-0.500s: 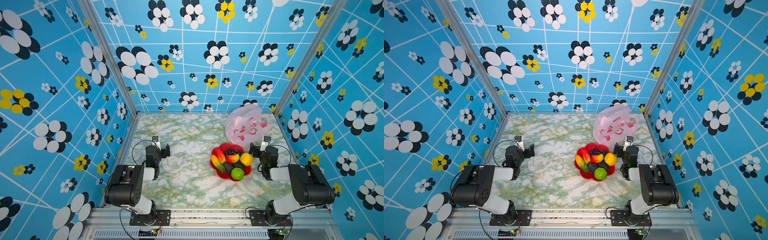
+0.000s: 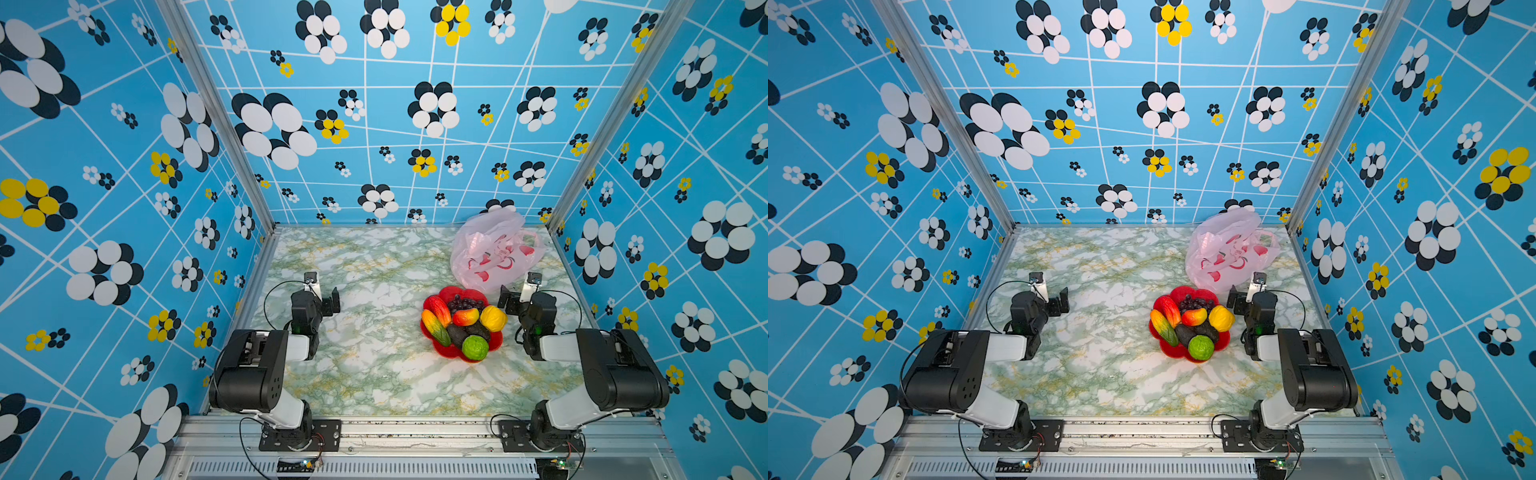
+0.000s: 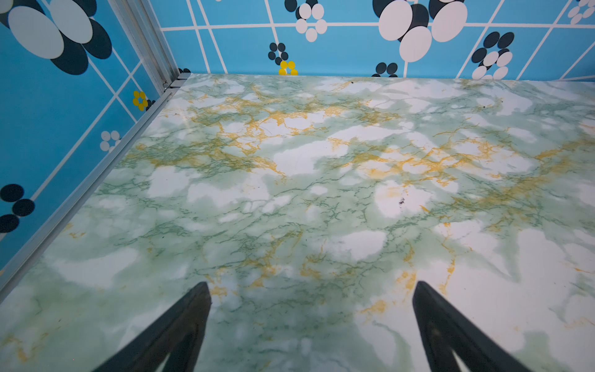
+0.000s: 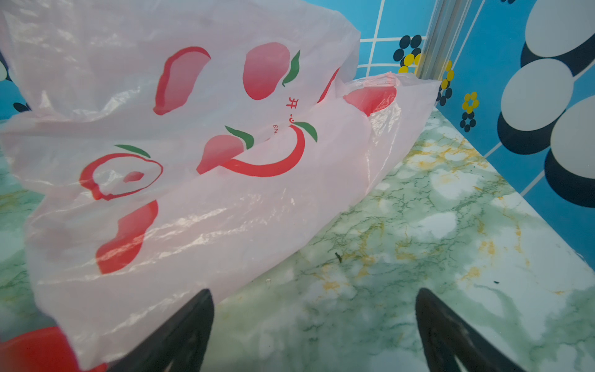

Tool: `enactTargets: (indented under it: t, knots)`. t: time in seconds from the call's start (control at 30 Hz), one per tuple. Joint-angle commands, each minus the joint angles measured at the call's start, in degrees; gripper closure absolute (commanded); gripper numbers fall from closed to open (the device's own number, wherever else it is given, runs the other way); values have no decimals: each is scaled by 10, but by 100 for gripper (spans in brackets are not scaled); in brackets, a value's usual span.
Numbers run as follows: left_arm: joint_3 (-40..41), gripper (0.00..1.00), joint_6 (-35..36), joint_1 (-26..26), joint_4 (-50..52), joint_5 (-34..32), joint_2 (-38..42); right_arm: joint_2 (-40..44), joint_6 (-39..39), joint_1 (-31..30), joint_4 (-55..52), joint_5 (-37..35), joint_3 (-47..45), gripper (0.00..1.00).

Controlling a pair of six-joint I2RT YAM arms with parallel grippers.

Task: Place the fruits into the plastic bag
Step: Pick up the plastic bag from the top-right of the table.

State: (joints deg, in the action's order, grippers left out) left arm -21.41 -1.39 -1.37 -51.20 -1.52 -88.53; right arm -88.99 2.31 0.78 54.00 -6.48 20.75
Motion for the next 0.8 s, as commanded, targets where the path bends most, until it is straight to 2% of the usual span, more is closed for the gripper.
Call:
enactTargets:
  t: [0.0, 0.27, 0.33, 0.53, 0.63, 0.73, 0.77]
  knots:
    - [-7, 1, 8, 1, -1, -4, 3, -2, 0, -4, -7, 9, 10, 1]
    - [-8, 1, 7, 3, 1, -2, 4, 0, 0, -4, -11, 9, 11, 1]
    - [-8, 1, 6, 2, 1, -2, 4, 6, 11, -3, -19, -16, 13, 1]
    - [-29, 1, -12, 9, 68, -29, 39, 27, 27, 2, -14, -41, 1, 1]
    - [-76, 1, -30, 10, 194, -63, 80, 56, 36, 2, -35, -68, -2, 1]
    - [-189, 1, -88, 10, 427, -108, 106, 124, 61, 3, -128, -143, 18, 1]
    - [-237, 1, -103, 10, 502, -105, 107, 151, 74, 3, -181, -165, 31, 1]
